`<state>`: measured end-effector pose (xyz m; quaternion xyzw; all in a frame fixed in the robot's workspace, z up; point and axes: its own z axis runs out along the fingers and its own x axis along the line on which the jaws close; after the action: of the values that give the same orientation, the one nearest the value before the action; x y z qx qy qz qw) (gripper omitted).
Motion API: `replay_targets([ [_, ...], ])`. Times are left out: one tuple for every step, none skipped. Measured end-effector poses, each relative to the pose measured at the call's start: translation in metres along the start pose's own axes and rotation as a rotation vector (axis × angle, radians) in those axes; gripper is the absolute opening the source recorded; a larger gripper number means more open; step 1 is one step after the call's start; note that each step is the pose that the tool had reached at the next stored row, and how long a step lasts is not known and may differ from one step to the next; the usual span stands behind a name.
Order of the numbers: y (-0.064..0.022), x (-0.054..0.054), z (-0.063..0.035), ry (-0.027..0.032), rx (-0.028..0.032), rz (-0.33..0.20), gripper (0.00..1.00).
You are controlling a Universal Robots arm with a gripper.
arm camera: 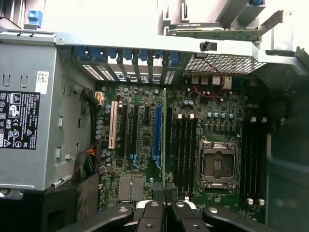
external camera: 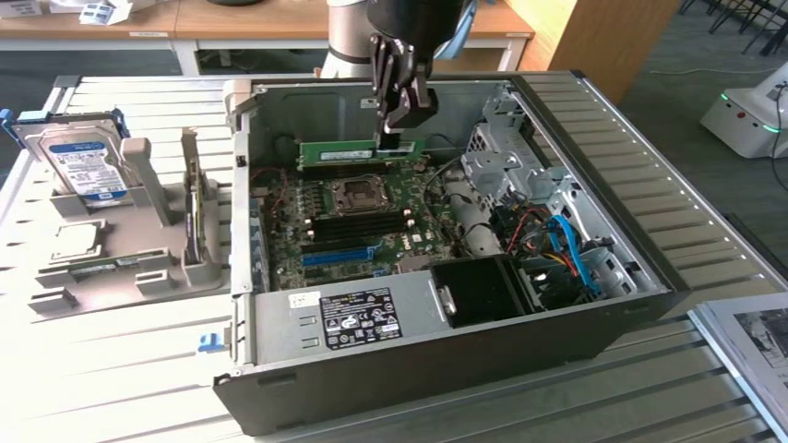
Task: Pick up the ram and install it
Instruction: 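Pick up the ram and move it above insertion slot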
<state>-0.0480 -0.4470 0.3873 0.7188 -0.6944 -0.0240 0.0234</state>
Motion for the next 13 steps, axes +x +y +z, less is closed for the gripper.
replay_targets([
  [0.0, 0.0, -0.0001, 0.0002, 0.003, 0.0, 0.11],
  [0.0001, 0.0, -0.0001, 0.0003, 0.0059, 0.0, 0.11],
  [0.0, 0.0, -0.0001, 0.0003, 0.0086, 0.0, 0.11],
  [0.0, 0.0, -0.0001, 0.0004, 0.011, 0.0, 0.11],
  [0.0, 0.0, -0.0001, 0.0004, 0.0135, 0.0, 0.11],
  [0.0001, 0.0, -0.0001, 0.0004, 0.0159, 0.0, 0.11],
  [0.0001, 0.0, -0.0001, 0.0005, 0.0186, 0.0, 0.11],
  [0.0001, 0.0, -0.0001, 0.0006, 0.0212, 0.0, 0.11],
  [0.0001, 0.0, -0.0001, 0.0006, 0.0239, 0.0, 0.11],
  [0.0, 0.0, -0.0001, 0.0007, 0.0261, 0.0, 0.11],
  [0.0, 0.0, -0.0001, 0.0007, 0.0271, 0.0, 0.11],
  [0.0, 0.0, -0.0001, 0.0007, 0.0272, 0.0, 0.11],
  [0.0001, 0.0, -0.0001, 0.0007, 0.0272, 0.0, 0.11],
])
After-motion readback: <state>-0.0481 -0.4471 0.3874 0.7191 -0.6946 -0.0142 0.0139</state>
